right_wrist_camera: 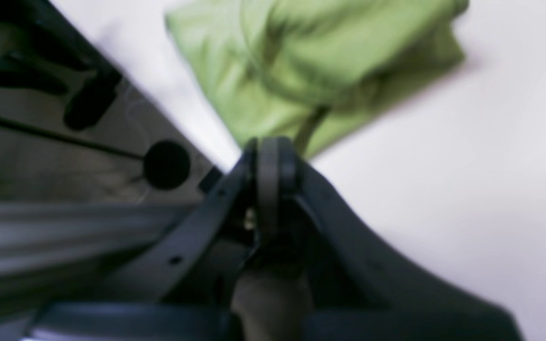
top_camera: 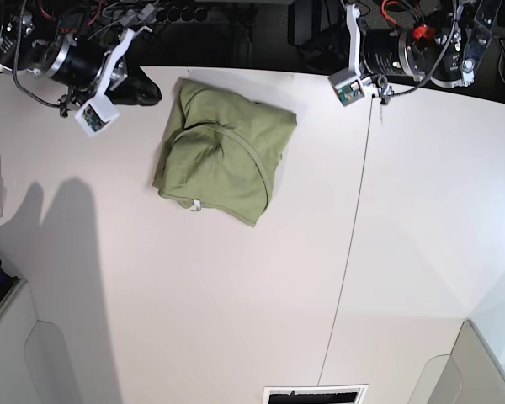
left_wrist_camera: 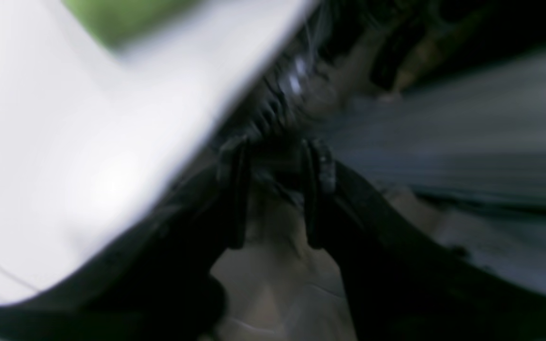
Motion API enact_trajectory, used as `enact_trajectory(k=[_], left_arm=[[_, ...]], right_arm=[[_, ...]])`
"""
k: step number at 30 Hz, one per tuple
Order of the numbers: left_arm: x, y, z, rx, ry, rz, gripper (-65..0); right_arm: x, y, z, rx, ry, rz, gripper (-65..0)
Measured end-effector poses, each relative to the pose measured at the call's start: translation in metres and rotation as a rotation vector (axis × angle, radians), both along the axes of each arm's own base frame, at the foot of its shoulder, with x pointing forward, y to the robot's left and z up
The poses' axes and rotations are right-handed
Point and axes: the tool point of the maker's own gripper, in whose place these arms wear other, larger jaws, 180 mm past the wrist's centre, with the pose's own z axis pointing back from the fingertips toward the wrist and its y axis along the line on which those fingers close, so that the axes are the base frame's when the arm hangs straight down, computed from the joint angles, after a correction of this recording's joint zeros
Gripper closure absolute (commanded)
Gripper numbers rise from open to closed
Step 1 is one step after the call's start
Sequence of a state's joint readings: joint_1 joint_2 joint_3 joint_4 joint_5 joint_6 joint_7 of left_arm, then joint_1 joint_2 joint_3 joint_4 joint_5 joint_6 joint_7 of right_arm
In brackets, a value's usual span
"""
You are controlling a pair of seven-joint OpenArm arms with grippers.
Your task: Layout the t-shirt on the table in an organized manner, then fold the t-shirt properly
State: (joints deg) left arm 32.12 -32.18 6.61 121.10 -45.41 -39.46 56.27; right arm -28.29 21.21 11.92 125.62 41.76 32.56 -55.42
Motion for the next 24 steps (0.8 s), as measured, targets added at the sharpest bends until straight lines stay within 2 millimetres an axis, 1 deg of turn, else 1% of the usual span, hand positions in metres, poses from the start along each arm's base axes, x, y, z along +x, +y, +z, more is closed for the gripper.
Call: enact_trajectory(k=[1,2,5,8,10,14,19,23,24], left_arm=[[-0.01,0.001,-0.003,0.006,0.026,0.001,-18.9],[-0.016,0.004,-0.005,0.015,0.041,0.007,-18.9],[-0.027,0.016,-0.013,0.075,0.041,0.018,-18.9],[-0.046,0.025,-0.025,0.131,0.052,0.012,-18.9],[-0.058,0.033,-0.036,0.163,0.083,0.016,-18.9],[-0.069,0.054,-0.066,0.208,0.152,0.063,-18.9],[-0.098,0.089,-0.111,0.275,0.262,0.142,-18.9],[-0.106,0.117,-0.145,0.349,0.343,0.205,-18.9],[-0.107,0.12,-0.154,0.356,0.365,0.23,-18.9]], right_arm=[[-0.009,-0.004,-0.004,-0.009,0.029,-0.006,0.0],[-0.016,-0.009,-0.007,-0.017,0.053,-0.016,0.0],[-0.037,-0.02,-0.016,-0.05,0.119,-0.03,0.0],[-0.065,-0.018,-0.024,-0.042,0.202,-0.026,0.0],[-0.081,-0.018,-0.031,-0.036,0.257,-0.031,0.0],[-0.098,-0.029,-0.05,-0.06,0.34,-0.055,0.0],[-0.121,-0.049,-0.089,-0.087,0.471,-0.118,0.0],[-0.148,-0.056,-0.124,-0.122,0.6,-0.118,0.0],[-0.156,-0.055,-0.134,-0.132,0.634,-0.113,0.0]])
